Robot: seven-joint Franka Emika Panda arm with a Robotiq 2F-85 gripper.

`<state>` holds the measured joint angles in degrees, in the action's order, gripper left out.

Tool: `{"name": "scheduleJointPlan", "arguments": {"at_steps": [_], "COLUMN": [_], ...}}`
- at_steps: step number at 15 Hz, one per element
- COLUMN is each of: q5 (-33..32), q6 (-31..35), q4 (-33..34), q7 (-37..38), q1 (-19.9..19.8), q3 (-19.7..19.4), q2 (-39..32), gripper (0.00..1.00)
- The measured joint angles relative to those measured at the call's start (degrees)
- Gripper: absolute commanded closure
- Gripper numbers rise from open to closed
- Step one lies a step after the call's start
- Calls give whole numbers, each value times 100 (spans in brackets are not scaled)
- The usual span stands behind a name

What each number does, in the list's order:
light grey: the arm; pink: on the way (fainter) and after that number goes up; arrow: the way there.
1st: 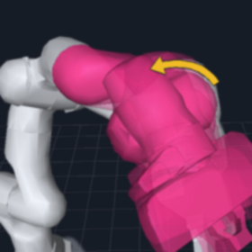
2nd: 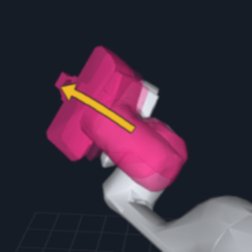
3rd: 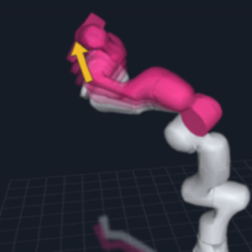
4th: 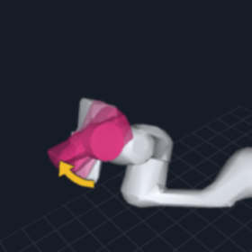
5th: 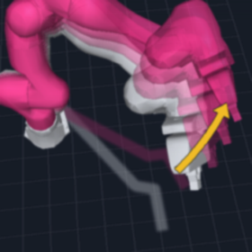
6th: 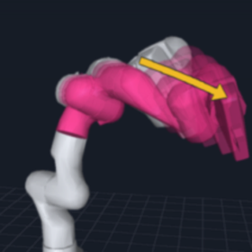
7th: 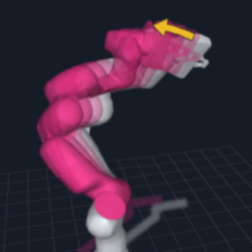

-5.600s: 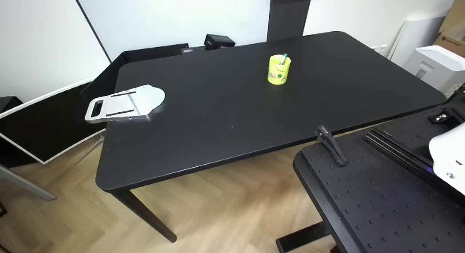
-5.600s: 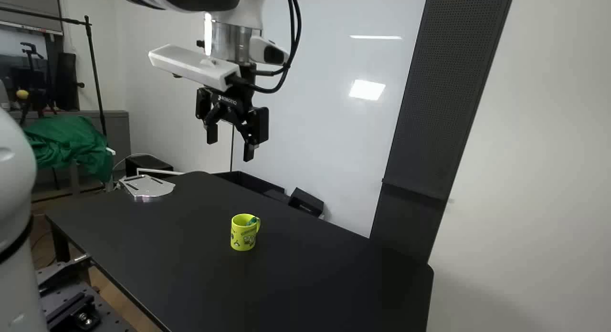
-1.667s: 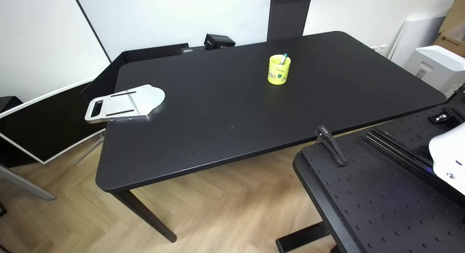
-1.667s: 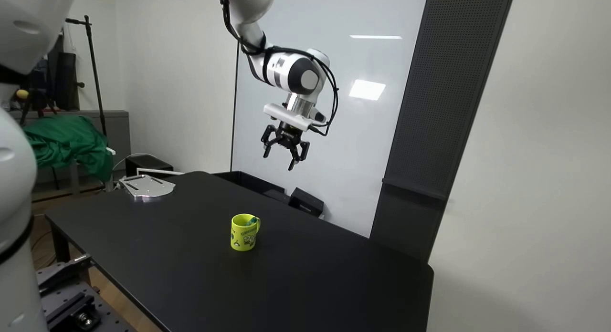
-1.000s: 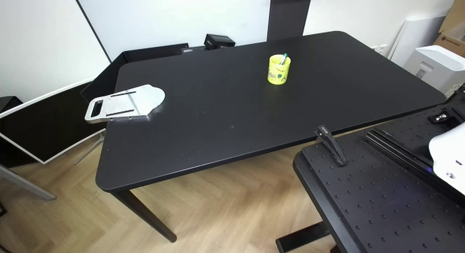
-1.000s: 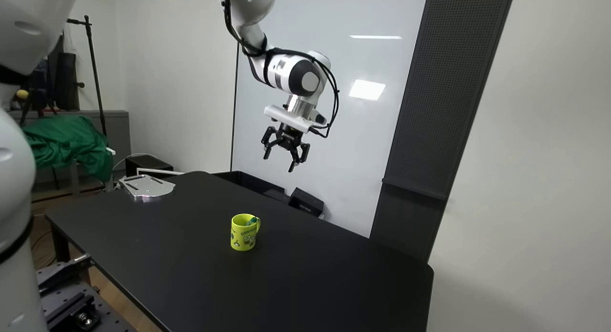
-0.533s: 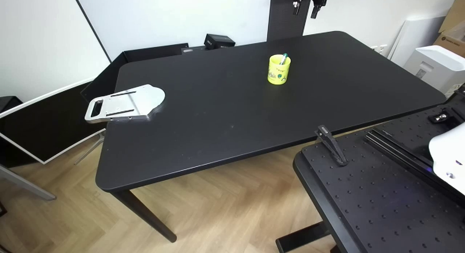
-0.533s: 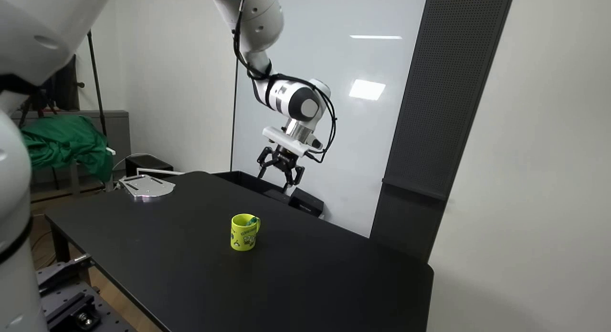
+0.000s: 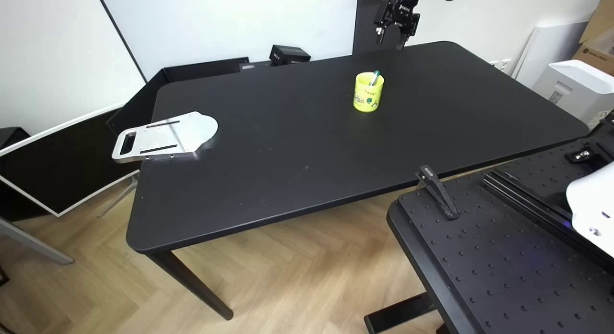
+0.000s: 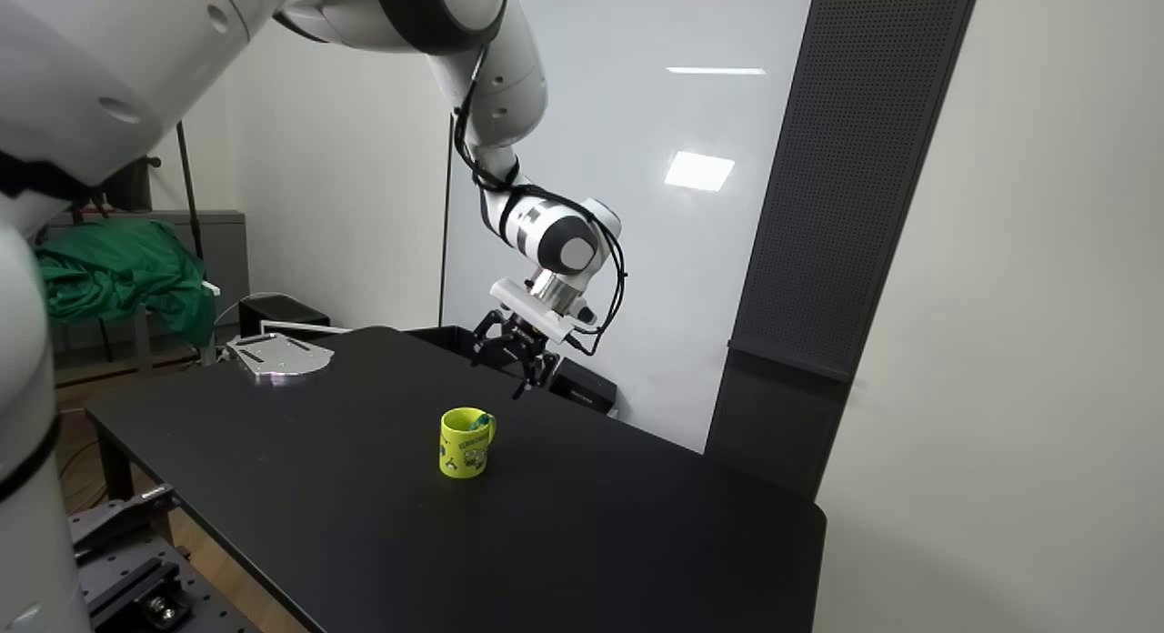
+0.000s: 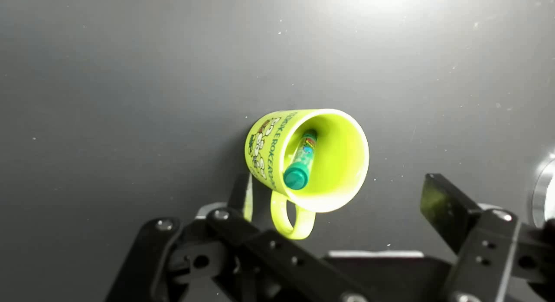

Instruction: Take the marker out of the mug and put it on the table

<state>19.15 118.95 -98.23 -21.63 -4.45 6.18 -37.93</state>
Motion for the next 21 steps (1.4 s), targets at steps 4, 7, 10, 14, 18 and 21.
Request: {"name": "scheduleJointPlan", "arguments": {"at_steps": [4,7,10,14,18,21], "q5": [118,144,175,210,215,217], "q6": [203,304,364,384,385,429], "q4": [4,5,7,17,32,71], "q7": [-402,-643,-820,-993,-1077,-1114], "q1": [-73,-125,-181,-256,-286,-289], "q3": [208,328,404,458,468,472], "q2": [-214,-335,-426,-538,-611,-670], "gripper": [0,0,0,0,0,0]}}
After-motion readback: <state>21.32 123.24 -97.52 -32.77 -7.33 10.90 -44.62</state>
